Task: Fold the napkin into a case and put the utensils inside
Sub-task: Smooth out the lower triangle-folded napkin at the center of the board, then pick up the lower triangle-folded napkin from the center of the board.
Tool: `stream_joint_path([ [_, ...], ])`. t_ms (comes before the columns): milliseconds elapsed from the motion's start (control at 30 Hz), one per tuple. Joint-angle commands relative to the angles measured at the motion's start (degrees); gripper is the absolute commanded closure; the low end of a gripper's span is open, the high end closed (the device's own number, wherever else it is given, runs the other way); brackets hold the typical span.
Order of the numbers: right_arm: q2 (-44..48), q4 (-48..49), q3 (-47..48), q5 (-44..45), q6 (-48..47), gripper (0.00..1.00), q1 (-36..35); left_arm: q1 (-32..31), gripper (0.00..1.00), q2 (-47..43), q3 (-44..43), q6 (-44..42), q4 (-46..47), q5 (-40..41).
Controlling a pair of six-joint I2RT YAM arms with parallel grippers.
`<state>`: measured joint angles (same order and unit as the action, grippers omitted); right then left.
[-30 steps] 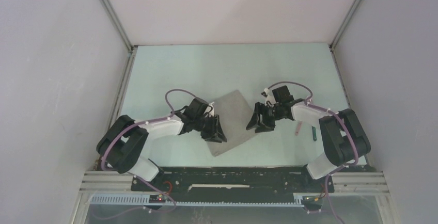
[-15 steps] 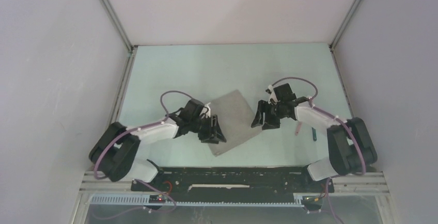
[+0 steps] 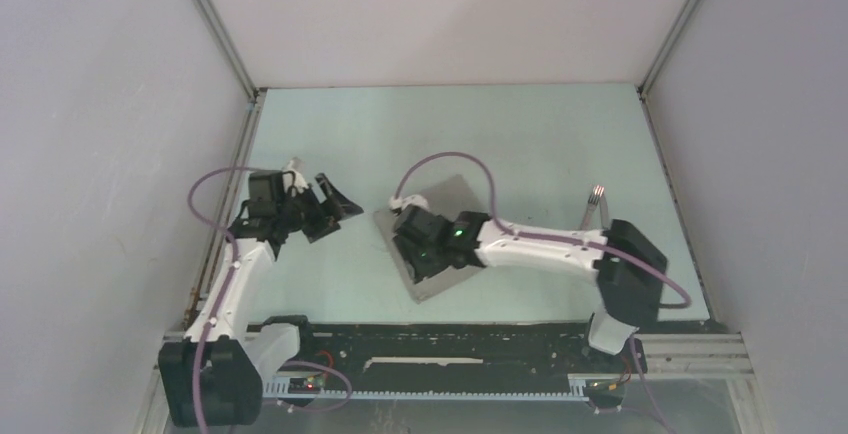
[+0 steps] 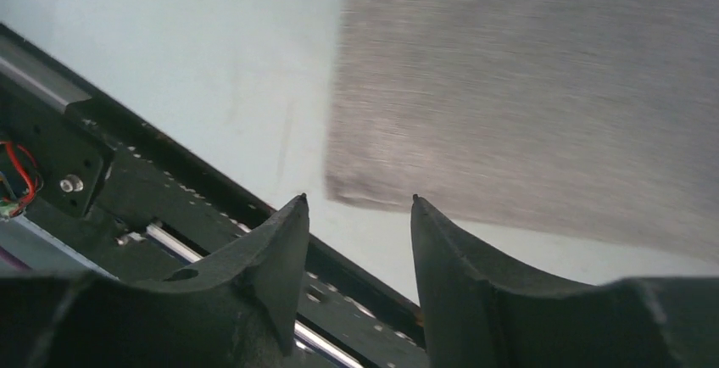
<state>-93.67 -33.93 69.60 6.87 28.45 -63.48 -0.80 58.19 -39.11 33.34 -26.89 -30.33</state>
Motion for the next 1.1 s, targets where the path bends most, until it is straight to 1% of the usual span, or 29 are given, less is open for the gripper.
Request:
stream_joint_path([
  [0, -8.34, -2.36, 8.28, 4.35, 1.58, 0.44, -5.52, 7.78, 0.14, -3.68, -0.41, -1.76, -3.02, -3.34],
  [167, -15.12, -1.64, 12.17, 0.64, 1.10, 0.36, -6.81, 8.25, 0.14, -3.44, -0.11, -0.98, -1.39, -5.11],
  [267, -18.07, -2.69, 14.07, 0.15, 1.30, 0.33, -7.26, 8.35, 0.13, -3.08, 1.01, -0.67, 0.00, -5.22],
  [367, -19.18, -1.74, 13.90, -0.15, 1.66, 0.31, -7.23, 8.38, 0.13, -2.34, 1.72, -0.57, 1.13, -5.87],
  [500, -19.56, -1.50, 13.28, 0.78, 1.97, 0.30, -6.79, 8.37, 0.14, -2.12, 1.96, -0.64, 1.76, -6.24],
  [767, -19.62, -0.46, 10.42, 1.80, 2.36, 0.35, -5.89, 8.46, 0.13, -1.99, 1.91, -0.82, 2.15, -6.59],
  [1067, -19.60, 1.24, 8.04, 0.62, 2.98, 0.32, -4.43, 8.45, 0.13, -1.24, 2.60, -0.63, 3.11, -6.76],
])
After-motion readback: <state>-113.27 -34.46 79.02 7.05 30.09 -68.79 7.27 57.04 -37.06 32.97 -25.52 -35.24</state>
